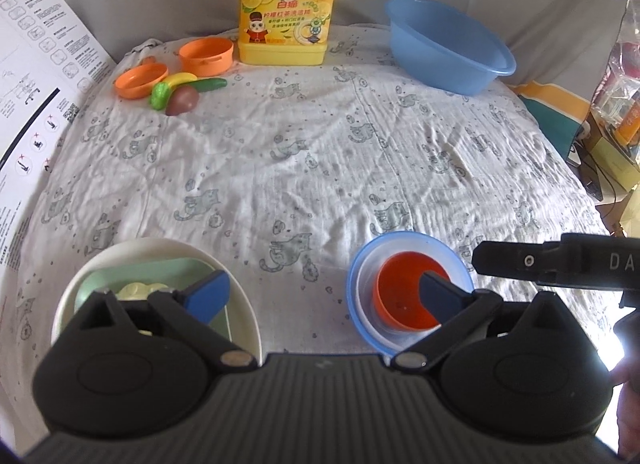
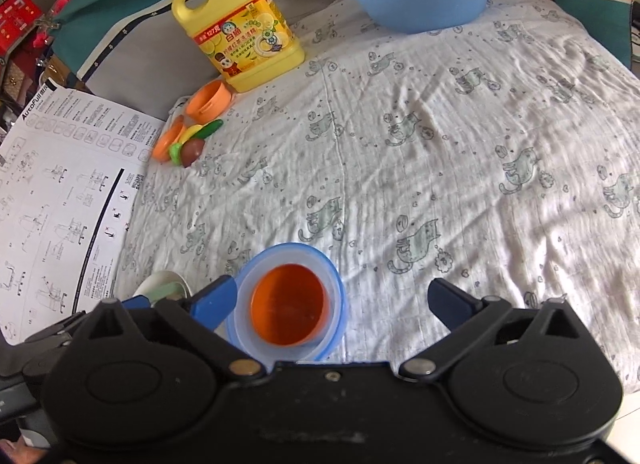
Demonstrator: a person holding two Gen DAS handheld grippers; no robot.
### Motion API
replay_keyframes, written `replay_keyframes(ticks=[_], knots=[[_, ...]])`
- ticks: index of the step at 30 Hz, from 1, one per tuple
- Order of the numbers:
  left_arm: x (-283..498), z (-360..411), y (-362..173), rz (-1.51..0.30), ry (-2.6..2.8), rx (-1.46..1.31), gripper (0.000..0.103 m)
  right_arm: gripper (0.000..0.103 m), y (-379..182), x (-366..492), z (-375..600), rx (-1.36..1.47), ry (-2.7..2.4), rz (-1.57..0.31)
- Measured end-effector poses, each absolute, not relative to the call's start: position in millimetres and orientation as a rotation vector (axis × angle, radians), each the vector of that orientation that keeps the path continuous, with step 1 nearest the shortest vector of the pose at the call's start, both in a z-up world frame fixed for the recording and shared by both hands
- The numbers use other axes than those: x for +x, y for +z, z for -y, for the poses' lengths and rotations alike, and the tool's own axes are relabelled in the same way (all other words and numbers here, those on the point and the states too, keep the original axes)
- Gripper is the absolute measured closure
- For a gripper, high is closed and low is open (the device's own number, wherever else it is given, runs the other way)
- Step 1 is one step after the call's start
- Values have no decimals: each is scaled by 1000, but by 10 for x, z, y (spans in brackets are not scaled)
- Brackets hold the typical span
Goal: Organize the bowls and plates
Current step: 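Carry the orange bowl with both grippers and lower it into the clear bowl, then close both grippers on the blue bowl rim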
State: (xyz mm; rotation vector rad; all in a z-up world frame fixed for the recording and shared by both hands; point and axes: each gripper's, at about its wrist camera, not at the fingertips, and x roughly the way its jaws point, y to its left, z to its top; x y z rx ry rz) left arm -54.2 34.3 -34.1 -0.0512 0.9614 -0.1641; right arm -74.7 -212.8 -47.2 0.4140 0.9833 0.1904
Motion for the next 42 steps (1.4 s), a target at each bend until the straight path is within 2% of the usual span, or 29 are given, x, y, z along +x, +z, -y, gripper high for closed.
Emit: replay_keyframes(ticks=[19,24,26,32,36,37,40,42], knots=[[-710,-284,-646,-941,-231,-74,1,0,-607,-874,2145,463,177,-1000],[-634,-260,-704,-955,-246,-87,5,8,-677,-782,2118,473,179,-1034],[-596,-240,-729,-961,-255,-88,7,17,-708,-750,2106,479,180,-1043],[-528,-196,-804,-988,-290,-109,20,27,-775,-672,2062,480,186,-1056],[-501,-209,-842,-997,-308,-133,25,30,-813,-633,2011,468,190,-1066],[-490,-217,-857,-1001,-311,-140,26,34,-823,-623,1994,464,191,-1068],[-455,-240,-906,-1018,-322,-168,36,44,-833,-598,1943,449,198,-1067],[-442,-241,-922,-1022,-334,-181,47,52,-831,-592,1912,434,205,-1062]])
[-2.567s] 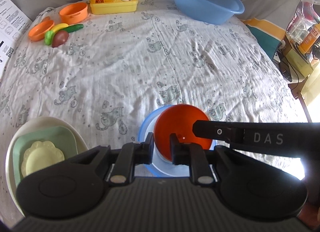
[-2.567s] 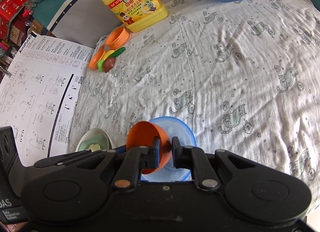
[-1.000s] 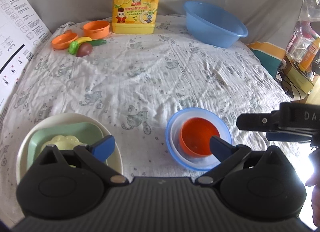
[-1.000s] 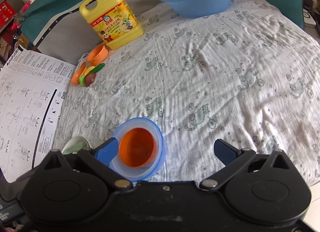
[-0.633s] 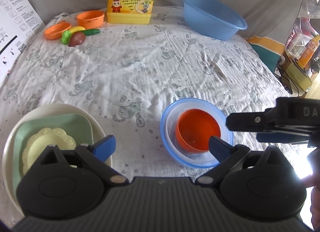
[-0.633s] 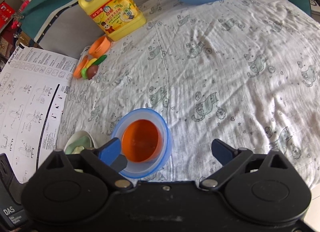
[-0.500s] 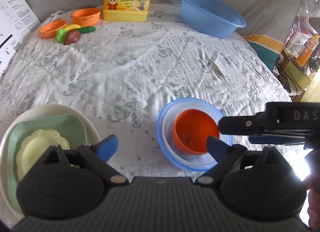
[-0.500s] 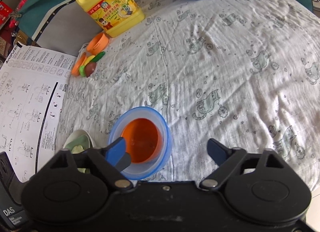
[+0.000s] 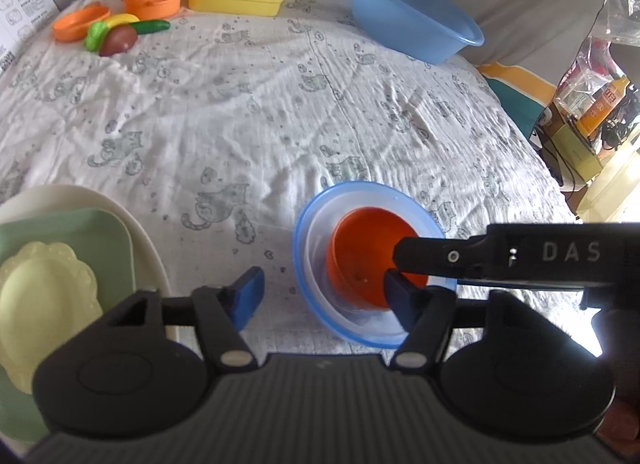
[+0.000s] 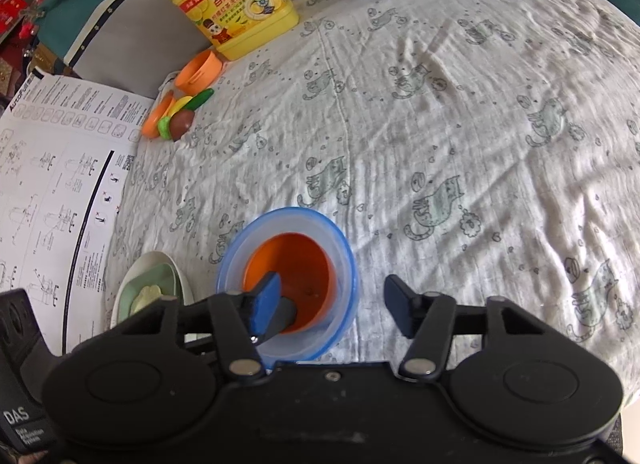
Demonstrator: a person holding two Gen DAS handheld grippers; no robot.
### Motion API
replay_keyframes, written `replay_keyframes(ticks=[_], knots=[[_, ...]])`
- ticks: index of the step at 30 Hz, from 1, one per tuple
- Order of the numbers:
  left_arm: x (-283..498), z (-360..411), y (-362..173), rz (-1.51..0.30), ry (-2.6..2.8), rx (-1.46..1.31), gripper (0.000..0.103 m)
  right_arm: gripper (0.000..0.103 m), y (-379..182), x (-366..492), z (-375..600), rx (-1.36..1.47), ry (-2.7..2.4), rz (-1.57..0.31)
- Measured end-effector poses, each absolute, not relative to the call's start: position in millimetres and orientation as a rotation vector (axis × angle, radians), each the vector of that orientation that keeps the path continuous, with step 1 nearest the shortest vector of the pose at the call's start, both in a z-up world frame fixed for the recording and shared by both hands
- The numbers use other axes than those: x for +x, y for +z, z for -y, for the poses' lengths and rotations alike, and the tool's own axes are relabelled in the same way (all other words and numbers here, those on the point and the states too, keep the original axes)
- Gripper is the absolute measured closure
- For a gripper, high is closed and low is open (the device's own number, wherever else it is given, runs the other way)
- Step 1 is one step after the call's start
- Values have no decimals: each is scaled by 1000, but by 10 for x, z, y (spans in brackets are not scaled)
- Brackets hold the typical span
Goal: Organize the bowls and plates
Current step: 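Close both grippers on the blue bowl rim, then carry the nested blue bowl stack with both grippers onto the yellow plate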
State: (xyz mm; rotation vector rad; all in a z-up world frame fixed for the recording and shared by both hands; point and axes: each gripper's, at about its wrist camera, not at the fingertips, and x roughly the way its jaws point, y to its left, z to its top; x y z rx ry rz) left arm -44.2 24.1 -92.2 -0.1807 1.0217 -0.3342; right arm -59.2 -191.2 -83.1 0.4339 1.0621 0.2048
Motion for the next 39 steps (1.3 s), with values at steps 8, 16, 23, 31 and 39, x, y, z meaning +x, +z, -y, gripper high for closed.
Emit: replay_keyframes(ticks=[8,16,23,31,39], knots=[[-418,-234,-942,-1026,-336,-186,59,70,-817,-538,1773,363,212,-1049],[-403,-235,-903,-1022,-324,-182,60,70,-801,-493,1728,344,200,-1061],[-397,-305,-846,-1017,-308,-196,60,70,-732,-467,1649,327,202,-1060],[-380,-528,-621,-970,-269,-219,60,70,-494,-399,1451,325,234,-1030],[-408,-1031,-367,-924,-183,-267,60,70,-237,-304,998,311,326,-997]])
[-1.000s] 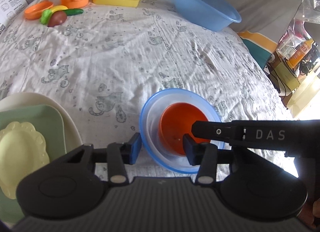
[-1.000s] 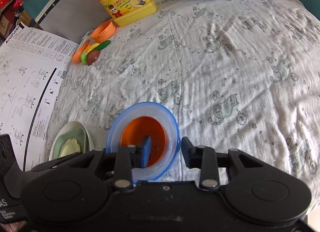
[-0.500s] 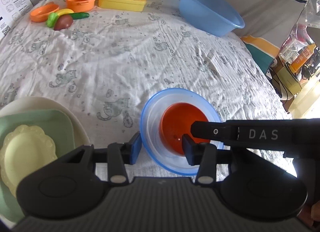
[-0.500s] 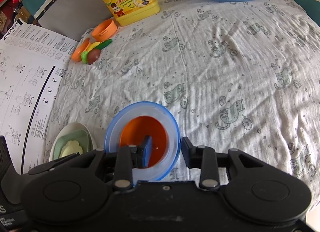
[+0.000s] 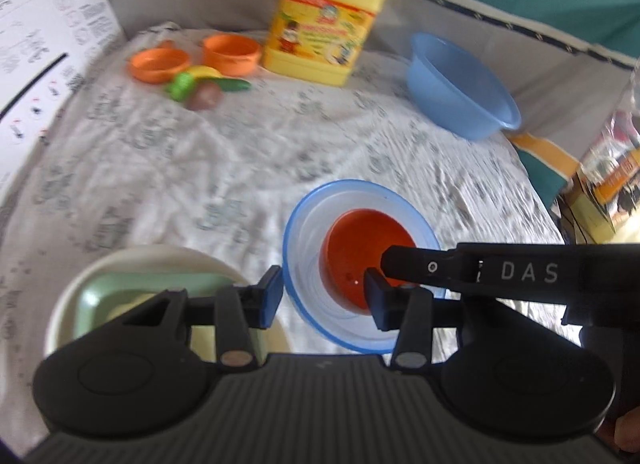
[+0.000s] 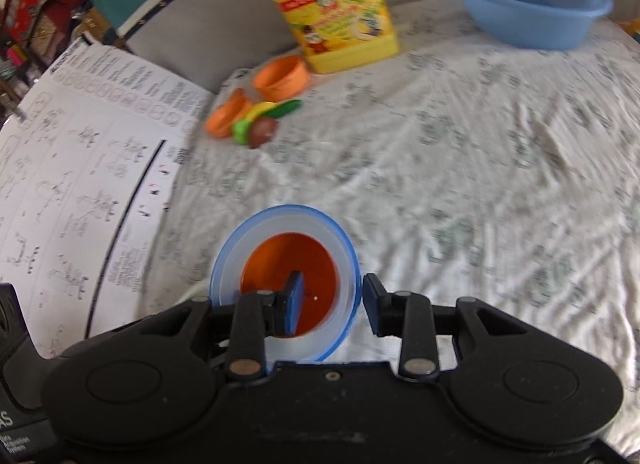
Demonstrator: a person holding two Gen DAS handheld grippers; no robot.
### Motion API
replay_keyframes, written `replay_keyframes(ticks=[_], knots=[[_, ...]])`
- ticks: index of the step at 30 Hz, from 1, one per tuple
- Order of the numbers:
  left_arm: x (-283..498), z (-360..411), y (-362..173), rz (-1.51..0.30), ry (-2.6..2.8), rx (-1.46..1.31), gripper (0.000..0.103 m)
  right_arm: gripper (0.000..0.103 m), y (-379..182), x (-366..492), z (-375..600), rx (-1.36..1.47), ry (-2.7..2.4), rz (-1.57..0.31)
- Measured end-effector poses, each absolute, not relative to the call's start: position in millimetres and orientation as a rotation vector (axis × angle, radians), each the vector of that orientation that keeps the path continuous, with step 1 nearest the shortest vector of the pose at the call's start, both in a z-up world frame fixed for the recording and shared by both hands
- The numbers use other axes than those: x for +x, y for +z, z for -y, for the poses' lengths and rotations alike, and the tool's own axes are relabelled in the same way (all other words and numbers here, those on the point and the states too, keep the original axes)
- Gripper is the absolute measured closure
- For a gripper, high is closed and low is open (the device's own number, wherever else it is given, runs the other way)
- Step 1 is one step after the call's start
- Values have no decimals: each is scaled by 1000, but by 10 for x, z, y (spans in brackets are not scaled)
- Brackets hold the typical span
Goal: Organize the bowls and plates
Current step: 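Carry the nested blue bowl stack with both grippers onto the yellow plate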
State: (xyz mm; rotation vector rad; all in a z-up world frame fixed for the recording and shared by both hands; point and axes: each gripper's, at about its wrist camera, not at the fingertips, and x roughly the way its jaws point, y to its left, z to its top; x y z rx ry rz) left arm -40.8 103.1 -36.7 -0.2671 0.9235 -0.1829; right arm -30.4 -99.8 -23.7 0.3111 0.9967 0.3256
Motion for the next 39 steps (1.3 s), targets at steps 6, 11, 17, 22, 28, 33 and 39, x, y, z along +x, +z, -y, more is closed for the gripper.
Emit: replay_keyframes(ticks=[6,11,17,22,28,33,39], knots=[[-522,-1402,-277,-905,-117,-303,60,70,-119,-265,567,270,393,-1002],[-631,-1676,-253,-903,-67,-321,60,70,-88,-263,229,241,443,-1026],[-746,-1951,-264,-919,-31,-331,60,70,-115,-279,-117,208,486,-1065],[-812,-2086,-318,-938,-17,-343,60,70,-174,-313,-271,193,501,-1096],[-830,-2134,-429,-971,-19,-351,60,70,-299,-317,-310,194,497,-1138],[-822,-2142,-498,-990,-24,-355,60,70,-375,-304,-310,196,494,-1163],[-810,-2142,-608,-1023,-28,-362,60,70,-477,-282,-301,201,488,-1200]])
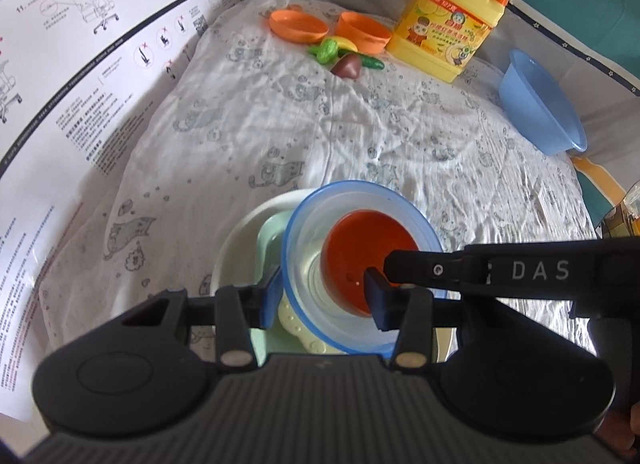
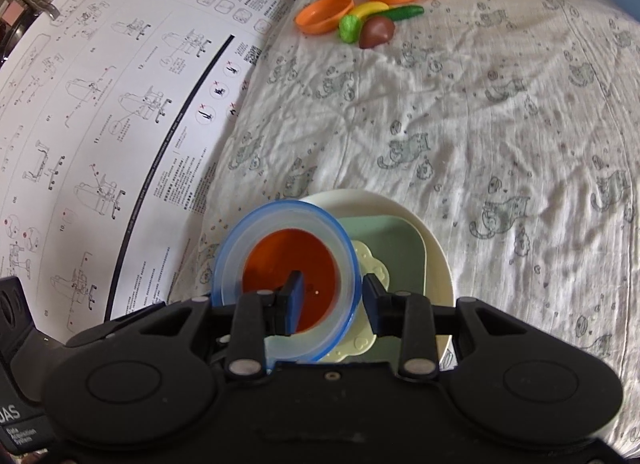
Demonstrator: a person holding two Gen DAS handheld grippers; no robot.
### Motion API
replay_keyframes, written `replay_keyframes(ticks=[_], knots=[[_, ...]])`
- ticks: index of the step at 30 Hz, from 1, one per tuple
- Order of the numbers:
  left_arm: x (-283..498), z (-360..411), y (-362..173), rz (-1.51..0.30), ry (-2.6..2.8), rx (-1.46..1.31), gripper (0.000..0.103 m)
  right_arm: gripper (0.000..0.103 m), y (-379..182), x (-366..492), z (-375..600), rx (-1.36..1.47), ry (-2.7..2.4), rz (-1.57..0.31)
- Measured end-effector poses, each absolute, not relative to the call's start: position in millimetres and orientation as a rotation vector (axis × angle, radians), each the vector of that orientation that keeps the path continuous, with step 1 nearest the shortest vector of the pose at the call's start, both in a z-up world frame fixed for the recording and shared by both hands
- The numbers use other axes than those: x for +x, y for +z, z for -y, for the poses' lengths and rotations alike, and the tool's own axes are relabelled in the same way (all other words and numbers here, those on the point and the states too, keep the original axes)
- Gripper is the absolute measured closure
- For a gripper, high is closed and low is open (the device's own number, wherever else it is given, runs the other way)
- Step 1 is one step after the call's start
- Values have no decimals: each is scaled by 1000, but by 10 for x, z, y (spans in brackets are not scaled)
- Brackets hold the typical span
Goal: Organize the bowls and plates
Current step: 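Carry the nested blue bowl stack with both grippers onto the yellow plate, then open both grippers to release the blue bowl stack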
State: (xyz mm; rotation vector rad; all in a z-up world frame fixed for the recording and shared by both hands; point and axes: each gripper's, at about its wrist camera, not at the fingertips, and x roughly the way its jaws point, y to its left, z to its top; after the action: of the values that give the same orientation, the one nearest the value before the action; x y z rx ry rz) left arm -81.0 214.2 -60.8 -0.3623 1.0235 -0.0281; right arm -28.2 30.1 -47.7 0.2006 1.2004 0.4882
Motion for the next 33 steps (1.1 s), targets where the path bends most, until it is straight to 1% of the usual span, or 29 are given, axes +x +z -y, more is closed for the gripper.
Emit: replay_keyframes(ticks=[7,10,22,25,28,29,30,31,32,33], knots=[[-766,-2135,-743,-1049,-31,-368,60,70,-594,-243,-285,206,474,-1235],[-748,-2123,-770,-1046,-26,-355,57,69,-623,-229,-291,203,469,-1236],[-684,-2099,-770,-1047,-29,-339,57,70,-622,-205,-285,205,472,-1222],[-691,-2099,-767,-1043,-25,-331,55,69,-605,-228,-286,202,472,-1215],[-728,-2095,-739,-1028,-14,-307,48,69,-564,-255,-273,203,472,-1202],[-745,-2091,-716,-1018,-10,-297,41,68,-540,-264,-262,204,472,-1195],[-764,-2086,-688,-1005,-6,-286,32,65,-510,-278,-249,202,470,-1184],[-786,-2084,-652,-990,-2,-275,25,54,-473,-293,-233,203,474,-1169],[-813,-2079,-613,-970,6,-262,14,41,-427,-309,-210,207,478,-1152],[-834,-2074,-566,-950,19,-246,5,35,-376,-331,-184,207,476,-1127]])
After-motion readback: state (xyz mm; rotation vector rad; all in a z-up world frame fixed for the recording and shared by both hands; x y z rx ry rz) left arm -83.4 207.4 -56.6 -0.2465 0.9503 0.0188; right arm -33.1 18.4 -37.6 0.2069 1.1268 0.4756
